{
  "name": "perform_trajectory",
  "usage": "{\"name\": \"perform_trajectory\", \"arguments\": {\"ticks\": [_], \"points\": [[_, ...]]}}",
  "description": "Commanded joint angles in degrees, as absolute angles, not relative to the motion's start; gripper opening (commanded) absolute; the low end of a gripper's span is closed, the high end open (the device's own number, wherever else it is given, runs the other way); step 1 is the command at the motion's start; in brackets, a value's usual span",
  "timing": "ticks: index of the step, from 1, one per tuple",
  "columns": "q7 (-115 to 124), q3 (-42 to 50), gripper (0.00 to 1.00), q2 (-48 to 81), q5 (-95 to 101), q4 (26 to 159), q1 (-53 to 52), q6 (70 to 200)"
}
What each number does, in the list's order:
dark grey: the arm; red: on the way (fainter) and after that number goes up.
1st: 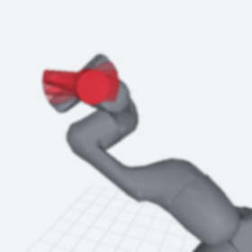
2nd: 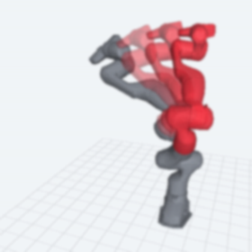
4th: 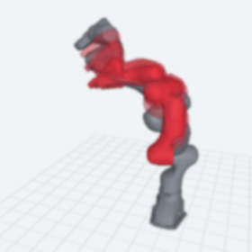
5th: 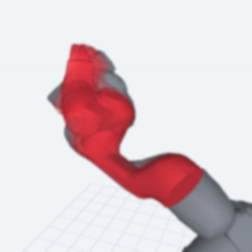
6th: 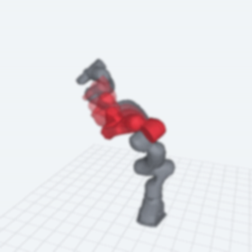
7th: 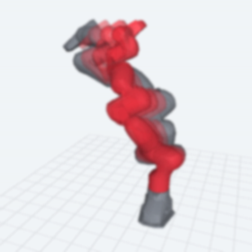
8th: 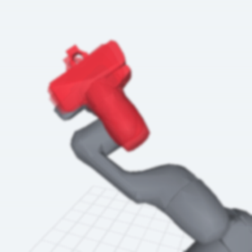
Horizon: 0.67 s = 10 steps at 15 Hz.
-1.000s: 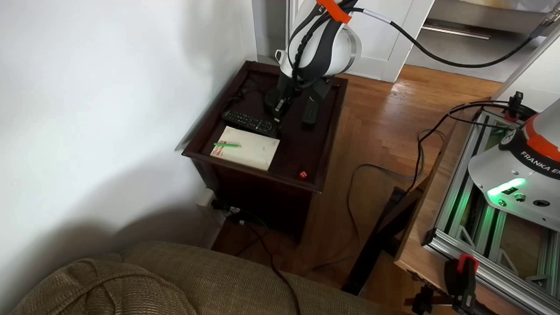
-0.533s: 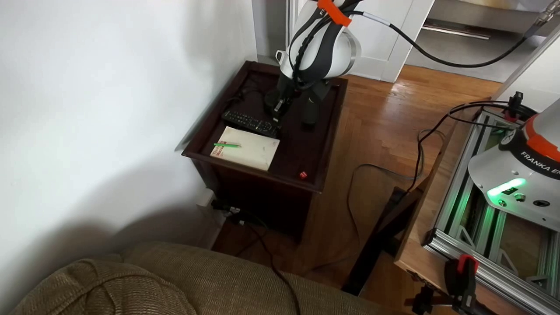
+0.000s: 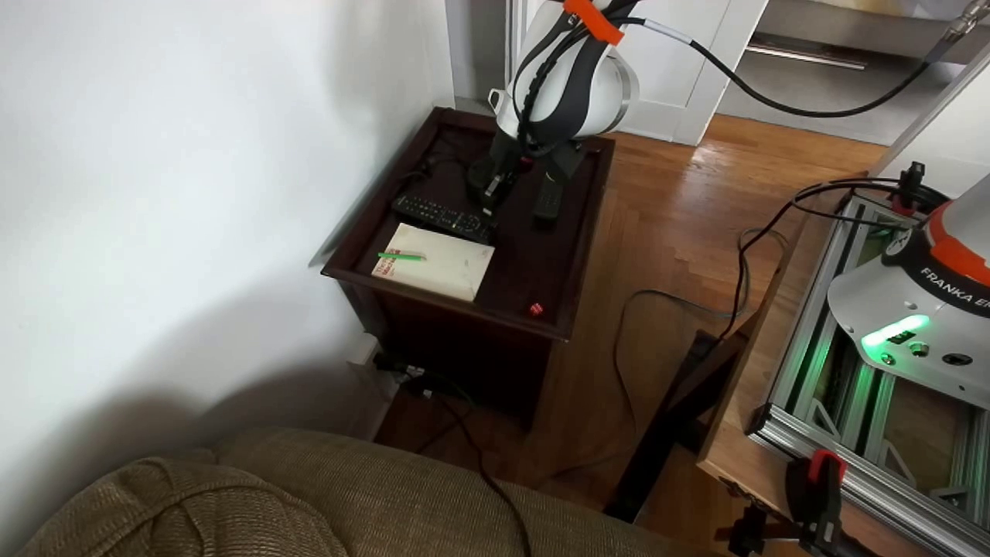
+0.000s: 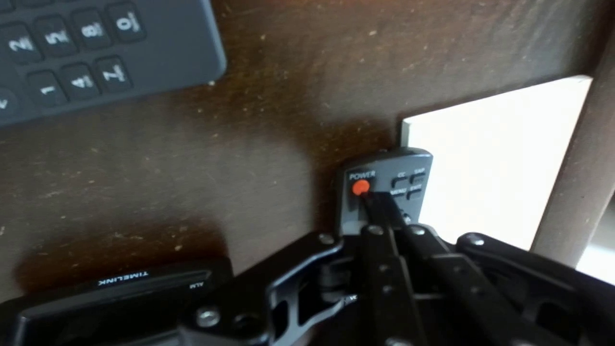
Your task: Press a button on the black remote control
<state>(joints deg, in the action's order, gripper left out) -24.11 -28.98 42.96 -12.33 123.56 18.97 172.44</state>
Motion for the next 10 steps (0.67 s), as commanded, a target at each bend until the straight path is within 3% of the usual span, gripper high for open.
{"name": "perform_trajectory", "arguments": {"ticks": [1,10], "points": [[-22.16,-29.93,0.0,44.52,-10.28,123.09,20.39,172.4],[-22.04,-29.96,0.0,44.6,-10.07,123.31,20.65,172.95]]}}
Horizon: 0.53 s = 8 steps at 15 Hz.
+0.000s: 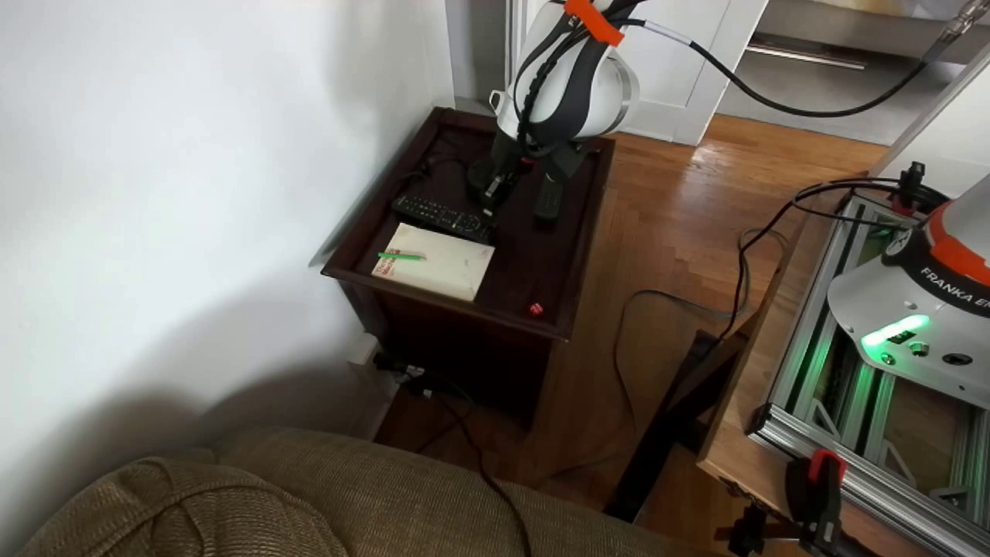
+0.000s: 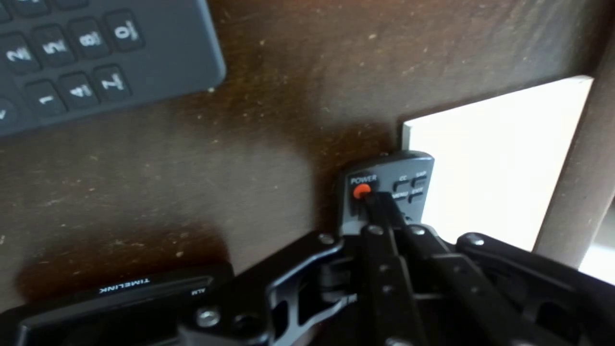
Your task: Press a button on the black remote control
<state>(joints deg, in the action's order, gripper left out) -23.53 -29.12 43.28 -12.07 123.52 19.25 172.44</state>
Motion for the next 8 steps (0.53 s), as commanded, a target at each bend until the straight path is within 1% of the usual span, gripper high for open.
{"name": "perform_trajectory", "arguments": {"ticks": [1,8], "points": [[-22.15,-30.16,0.0,44.7,-10.1,123.29,20.86,172.82],[-23.4,-32.57,0.0,48.61,-10.12,122.21,23.42,172.94]]}}
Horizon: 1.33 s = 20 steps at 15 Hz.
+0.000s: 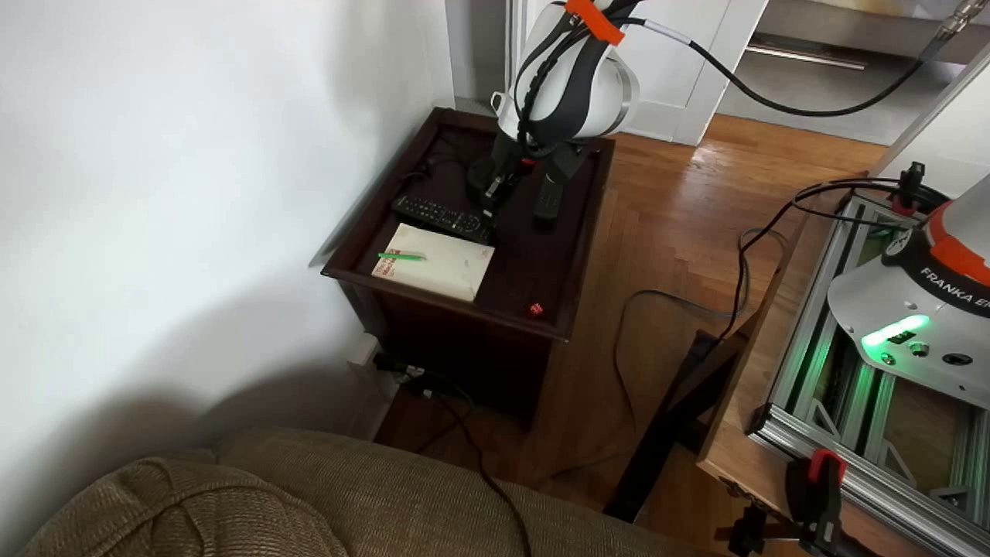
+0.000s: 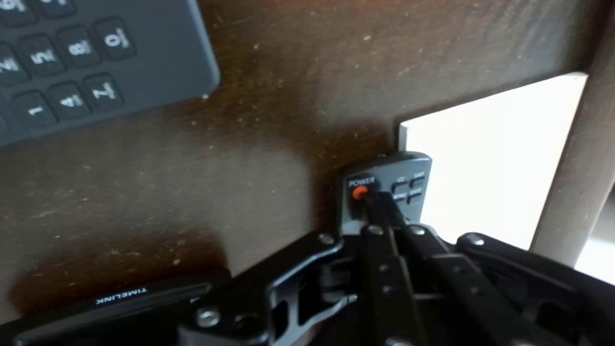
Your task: Press a button on the black remote control
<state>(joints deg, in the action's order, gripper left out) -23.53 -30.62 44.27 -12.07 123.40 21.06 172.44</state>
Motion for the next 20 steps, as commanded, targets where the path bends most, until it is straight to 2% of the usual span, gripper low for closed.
{"name": "perform_trajectory", "arguments": {"ticks": [1,7,17,18,20], "points": [[-23.48,-32.83,0.0,49.29,-10.07,122.12,23.89,173.11],[-22.92,-34.76,0.0,47.06,-10.06,124.39,26.48,173.84],[-14.46,-34.94,0.0,21.82,-12.59,141.91,23.46,173.96],[-12.94,-34.34,0.26,18.77,-13.18,144.06,22.59,174.21],[-11.12,-34.73,0.34,13.59,-14.94,147.91,22.28,174.04]]}}
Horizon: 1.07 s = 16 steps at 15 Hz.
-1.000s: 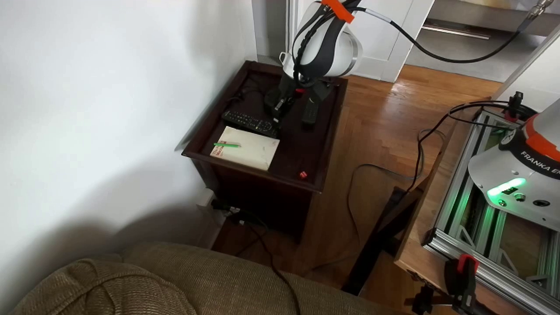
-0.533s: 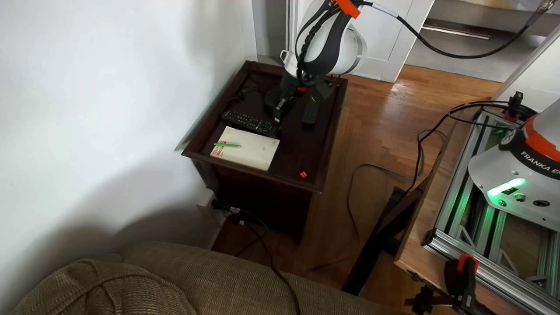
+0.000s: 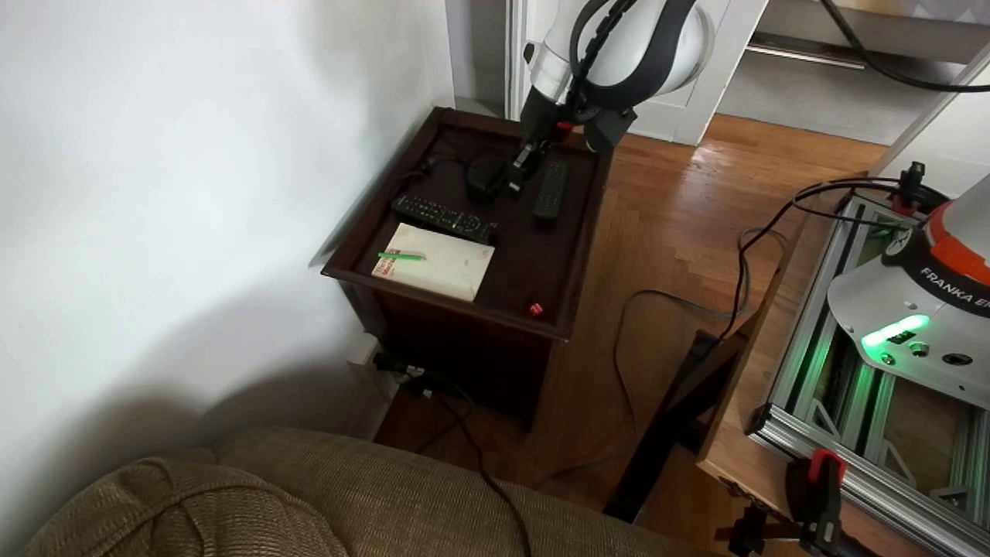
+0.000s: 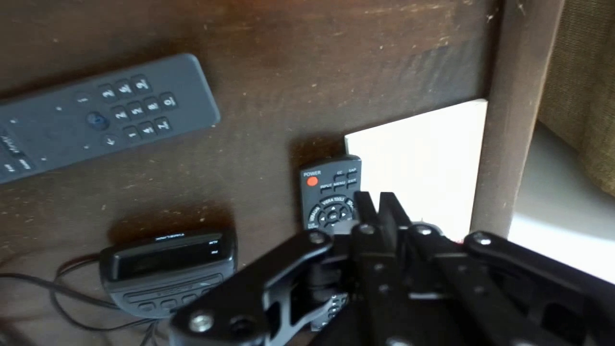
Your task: Press a button on the black remote control
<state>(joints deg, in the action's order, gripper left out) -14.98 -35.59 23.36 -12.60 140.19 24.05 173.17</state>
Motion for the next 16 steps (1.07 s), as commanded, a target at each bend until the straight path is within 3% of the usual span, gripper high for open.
{"name": "perform_trajectory", "arguments": {"ticks": [1,7,9,16], "points": [[-10.26,-34.91,0.4,10.6,-16.16,150.12,22.02,173.47],[-3.99,-37.71,0.86,-7.27,-23.12,163.54,22.88,174.07],[1.08,-36.95,0.99,-9.83,-17.0,158.95,25.6,168.05],[5.42,-38.94,1.0,-13.43,-16.58,157.54,27.9,166.57]]}}
